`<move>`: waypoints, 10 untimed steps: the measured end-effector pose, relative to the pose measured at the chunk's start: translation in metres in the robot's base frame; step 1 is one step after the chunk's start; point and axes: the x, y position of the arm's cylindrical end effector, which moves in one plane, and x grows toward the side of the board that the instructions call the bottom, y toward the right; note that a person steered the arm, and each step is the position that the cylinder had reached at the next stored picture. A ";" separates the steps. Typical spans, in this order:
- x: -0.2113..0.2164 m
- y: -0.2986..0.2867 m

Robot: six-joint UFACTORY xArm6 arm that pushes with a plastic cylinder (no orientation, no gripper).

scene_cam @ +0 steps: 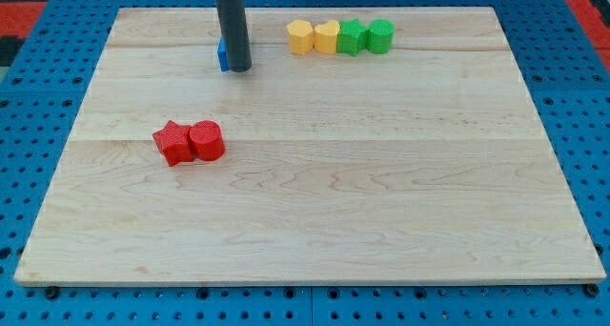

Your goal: Push the red circle towards the blue triangle

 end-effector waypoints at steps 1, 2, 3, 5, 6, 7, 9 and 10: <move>0.053 -0.001; 0.090 -0.034; 0.119 0.002; 0.210 0.034; 0.199 -0.013; 0.154 -0.013; 0.106 -0.013; 0.121 -0.025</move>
